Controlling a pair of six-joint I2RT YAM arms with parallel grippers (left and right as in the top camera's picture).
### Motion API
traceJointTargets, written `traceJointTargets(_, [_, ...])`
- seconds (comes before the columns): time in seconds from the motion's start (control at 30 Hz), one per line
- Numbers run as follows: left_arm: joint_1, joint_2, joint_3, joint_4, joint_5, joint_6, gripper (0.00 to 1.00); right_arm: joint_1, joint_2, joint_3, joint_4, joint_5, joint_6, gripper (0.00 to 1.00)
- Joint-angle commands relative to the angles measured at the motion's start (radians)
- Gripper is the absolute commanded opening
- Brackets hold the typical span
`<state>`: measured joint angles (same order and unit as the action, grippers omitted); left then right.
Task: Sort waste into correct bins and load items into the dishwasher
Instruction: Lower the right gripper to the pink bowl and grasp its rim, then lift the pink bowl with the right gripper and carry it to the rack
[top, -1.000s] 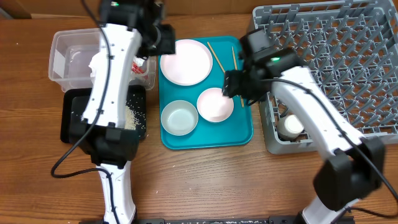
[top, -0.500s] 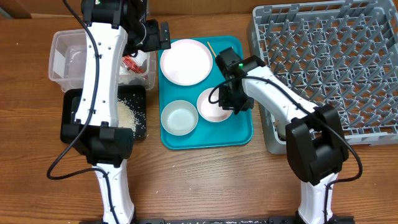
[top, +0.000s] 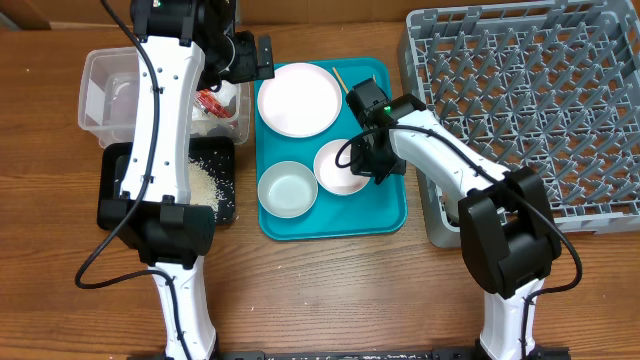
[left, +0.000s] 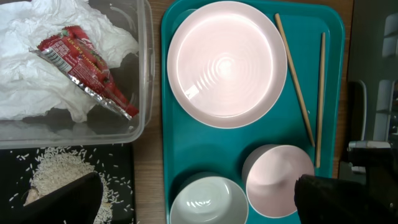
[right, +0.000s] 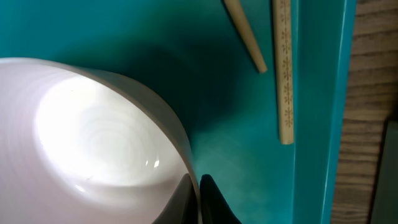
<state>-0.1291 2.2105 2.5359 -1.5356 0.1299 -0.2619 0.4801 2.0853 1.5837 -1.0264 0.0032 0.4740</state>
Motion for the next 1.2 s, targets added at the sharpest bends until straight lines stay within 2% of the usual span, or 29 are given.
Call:
traceJointTargets(0.0, [0.000,-0.007,0.019,-0.001,-0.007,0.000,1.00,-0.005,-0.009,-0.005,-0.034,0.015,0.002,0.04])
traceJointTargets(0.3, [0.000,-0.007,0.019,-0.001,-0.007,0.000,1.00,-0.054,-0.133,0.130,-0.132,0.100,0.002,0.04])
traceJointTargets(0.5, [0.000,-0.007,0.019,-0.001,-0.007,0.000,1.00,-0.150,-0.212,0.227,-0.198,0.256,0.002,0.04])
traceJointTargets(0.63, [0.000,-0.007,0.019,-0.001,-0.007,0.000,1.00,-0.218,-0.221,0.266,-0.198,0.425,0.002,0.04])
traceJointTargets(0.8, [0.000,-0.007,0.019,-0.001,-0.007,0.000,1.00,-0.267,-0.221,0.269,-0.072,0.828,-0.006,0.04])
traceJointTargets(0.87, [0.000,-0.007,0.019,-0.001,-0.007,0.000,1.00,-0.269,-0.220,0.269,0.024,0.940,-0.064,0.04])
traceJointTargets(1.03, [0.000,-0.007,0.019,-0.001,-0.007,0.000,1.00,-0.269,-0.193,0.269,0.346,1.064,-0.319,0.04])
traceJointTargets(1.17, [0.000,-0.007,0.019,-0.001,-0.007,0.000,1.00,-0.266,-0.138,0.269,0.500,1.107,-0.453,0.04])
